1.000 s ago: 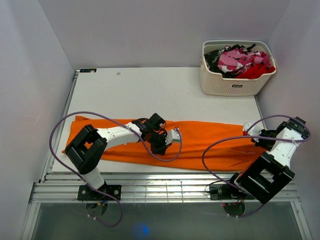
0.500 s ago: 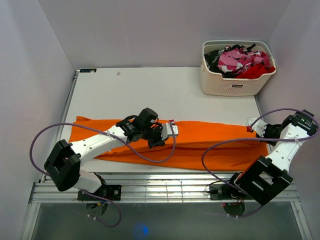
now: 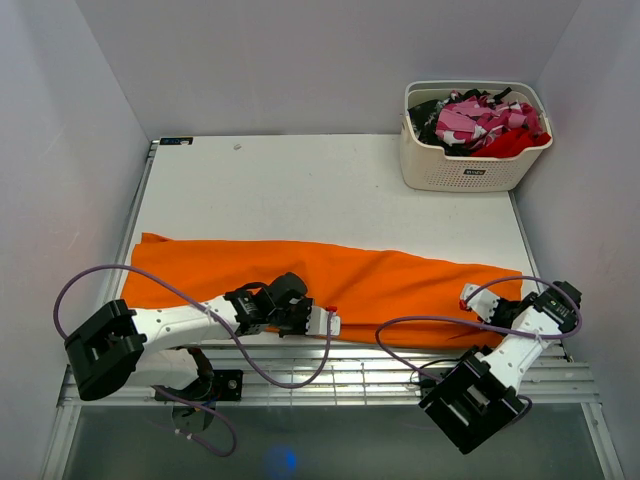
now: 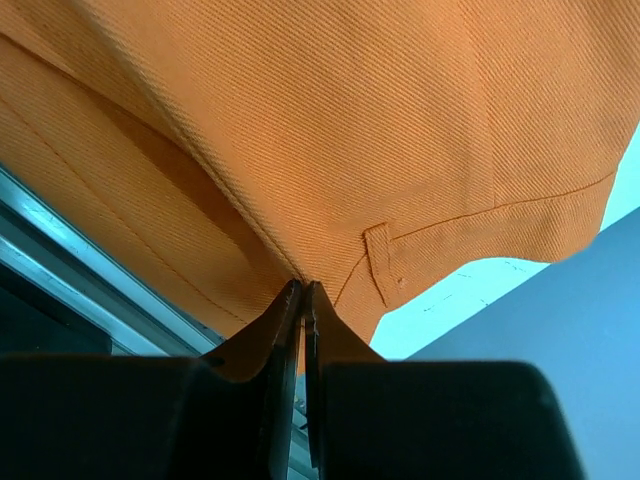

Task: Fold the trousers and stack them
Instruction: Fold the trousers

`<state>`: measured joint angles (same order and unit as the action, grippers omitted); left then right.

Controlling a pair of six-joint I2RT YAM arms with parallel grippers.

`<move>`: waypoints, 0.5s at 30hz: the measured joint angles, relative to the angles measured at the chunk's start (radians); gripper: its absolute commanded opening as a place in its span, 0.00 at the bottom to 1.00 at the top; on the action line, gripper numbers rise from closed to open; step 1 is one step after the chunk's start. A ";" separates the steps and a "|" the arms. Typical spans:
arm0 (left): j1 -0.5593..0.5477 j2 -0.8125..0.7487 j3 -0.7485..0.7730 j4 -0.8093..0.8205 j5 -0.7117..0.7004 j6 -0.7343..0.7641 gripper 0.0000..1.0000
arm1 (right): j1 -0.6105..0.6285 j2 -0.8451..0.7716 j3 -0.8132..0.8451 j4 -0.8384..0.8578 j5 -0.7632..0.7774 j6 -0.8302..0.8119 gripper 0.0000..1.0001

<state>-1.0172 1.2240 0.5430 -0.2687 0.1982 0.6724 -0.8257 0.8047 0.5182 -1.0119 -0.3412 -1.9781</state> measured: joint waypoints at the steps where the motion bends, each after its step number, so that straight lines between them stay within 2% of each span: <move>1: -0.001 0.005 0.000 0.011 -0.005 -0.001 0.00 | -0.008 0.001 0.000 0.006 -0.005 0.000 0.08; 5: -0.002 0.023 0.002 0.031 -0.011 -0.015 0.00 | -0.072 0.043 0.021 0.002 -0.037 0.000 0.08; 10: -0.006 0.029 0.022 0.060 -0.015 -0.025 0.00 | -0.146 0.124 0.169 -0.081 -0.093 0.003 0.08; 15: -0.008 0.029 0.040 0.065 -0.014 -0.028 0.00 | -0.223 0.083 0.174 -0.130 -0.079 0.004 0.08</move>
<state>-1.0248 1.2530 0.5835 -0.2039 0.1837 0.6441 -1.0485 0.8875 0.6926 -1.1419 -0.4206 -1.9743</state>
